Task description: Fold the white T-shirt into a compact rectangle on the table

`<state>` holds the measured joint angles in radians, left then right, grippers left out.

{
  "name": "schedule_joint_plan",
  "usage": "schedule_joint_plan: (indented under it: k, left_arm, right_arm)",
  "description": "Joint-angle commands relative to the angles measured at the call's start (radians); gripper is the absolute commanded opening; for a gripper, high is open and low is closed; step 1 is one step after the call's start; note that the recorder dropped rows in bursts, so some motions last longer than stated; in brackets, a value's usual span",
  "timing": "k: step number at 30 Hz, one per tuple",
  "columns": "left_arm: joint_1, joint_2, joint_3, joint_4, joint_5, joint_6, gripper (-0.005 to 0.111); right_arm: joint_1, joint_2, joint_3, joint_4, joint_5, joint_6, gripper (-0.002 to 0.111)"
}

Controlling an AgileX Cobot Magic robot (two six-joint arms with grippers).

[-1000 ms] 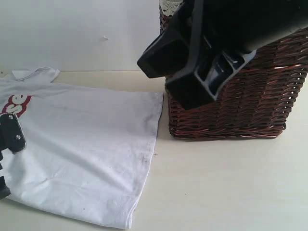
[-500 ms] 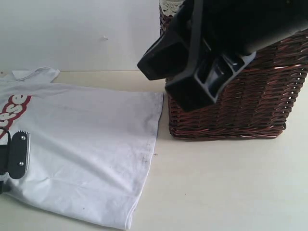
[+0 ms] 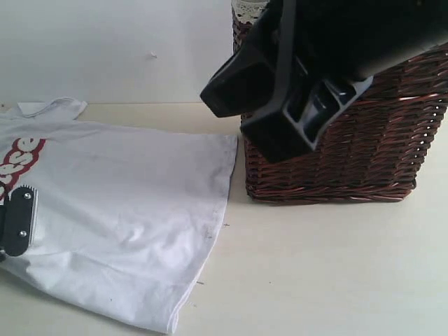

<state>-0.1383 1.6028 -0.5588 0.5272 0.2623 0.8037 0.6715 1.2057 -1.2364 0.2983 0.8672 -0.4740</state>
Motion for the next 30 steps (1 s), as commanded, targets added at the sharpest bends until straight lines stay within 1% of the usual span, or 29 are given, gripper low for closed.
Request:
schedule_joint_plan:
  k: [1, 2, 4, 5, 7, 9, 10, 11, 12, 13, 14, 15, 16, 17, 18, 20, 24, 26, 28, 30]
  left_arm:
    - [-0.001, -0.058, -0.052, -0.160, 0.209, 0.116, 0.000]
    - [-0.001, -0.064, -0.064, -0.227, 0.235, 0.189, 0.000]
    - [-0.001, -0.078, -0.099, -0.426, 0.294, 0.343, 0.000]
    - [-0.001, -0.080, -0.140, -0.581, 0.364, 0.450, 0.000]
    - [-0.001, -0.072, -0.205, -0.733, 0.470, 0.522, 0.000]
    - [-0.001, -0.048, -0.232, -0.723, 0.482, 0.522, 0.000]
    - [-0.001, -0.038, -0.232, -0.723, 0.452, 0.522, 0.000]
    - [-0.001, -0.014, -0.227, -0.723, 0.375, 0.508, 0.000]
    - [-0.001, 0.008, -0.217, -0.723, 0.289, 0.469, 0.007]
    - [-0.001, 0.017, -0.208, -0.723, 0.257, 0.469, 0.014]
    - [-0.001, 0.030, -0.200, -0.723, 0.206, 0.469, 0.032]
    - [-0.001, 0.036, -0.198, -0.723, 0.192, 0.469, 0.044]
    - [-0.001, 0.038, -0.198, -0.723, 0.185, 0.455, 0.065]
    - [-0.001, 0.038, -0.198, -0.723, 0.182, 0.427, 0.073]
    - [-0.001, 0.036, -0.198, -0.723, 0.168, 0.345, 0.081]
    - [-0.001, 0.036, -0.198, -0.723, 0.164, 0.227, 0.083]
    - [-0.001, 0.001, -0.198, -0.727, 0.216, 0.136, 0.082]
    - [-0.001, -0.038, -0.198, -0.743, 0.258, 0.101, 0.079]
    - [-0.001, -0.067, -0.198, -0.748, 0.357, 0.103, 0.078]
    - [-0.001, -0.080, -0.198, -0.715, 0.500, 0.099, 0.078]
  right_arm:
    - [0.002, -0.006, 0.005, 0.001, -0.002, 0.007, 0.013]
    - [0.002, -0.006, 0.005, 0.001, -0.002, 0.007, 0.013]
    - [0.002, -0.006, 0.005, 0.001, -0.002, 0.007, 0.013]
    - [0.002, -0.006, 0.005, 0.001, -0.002, 0.007, 0.013]
    - [0.002, -0.006, 0.005, 0.001, 0.002, 0.007, 0.013]
    - [0.002, -0.006, 0.005, 0.001, 0.006, 0.007, 0.013]
    - [0.002, -0.006, 0.005, 0.001, 0.010, 0.007, 0.013]
    - [0.002, -0.006, 0.005, 0.001, 0.013, 0.007, 0.013]
    - [0.002, -0.006, 0.005, 0.001, 0.013, 0.007, 0.013]
    - [0.002, -0.006, 0.005, 0.001, 0.013, 0.007, 0.013]
    - [0.002, -0.006, 0.005, 0.001, 0.013, 0.007, 0.013]
    - [0.002, -0.006, 0.005, 0.001, 0.013, 0.007, 0.013]
    - [0.002, -0.006, 0.005, 0.001, 0.013, 0.007, 0.013]
    - [0.002, -0.006, 0.005, 0.003, 0.013, 0.007, 0.013]
    - [0.002, -0.006, 0.005, 0.005, 0.013, 0.008, 0.013]
    - [0.002, -0.006, 0.005, 0.008, 0.014, 0.008, 0.013]
    - [0.002, -0.006, 0.005, 0.008, 0.018, 0.008, 0.013]
    - [0.002, -0.006, 0.005, 0.008, 0.018, 0.008, 0.013]
    - [0.002, -0.006, 0.005, 0.008, 0.018, 0.008, 0.013]
    - [0.002, -0.006, 0.005, 0.008, 0.020, 0.008, 0.013]
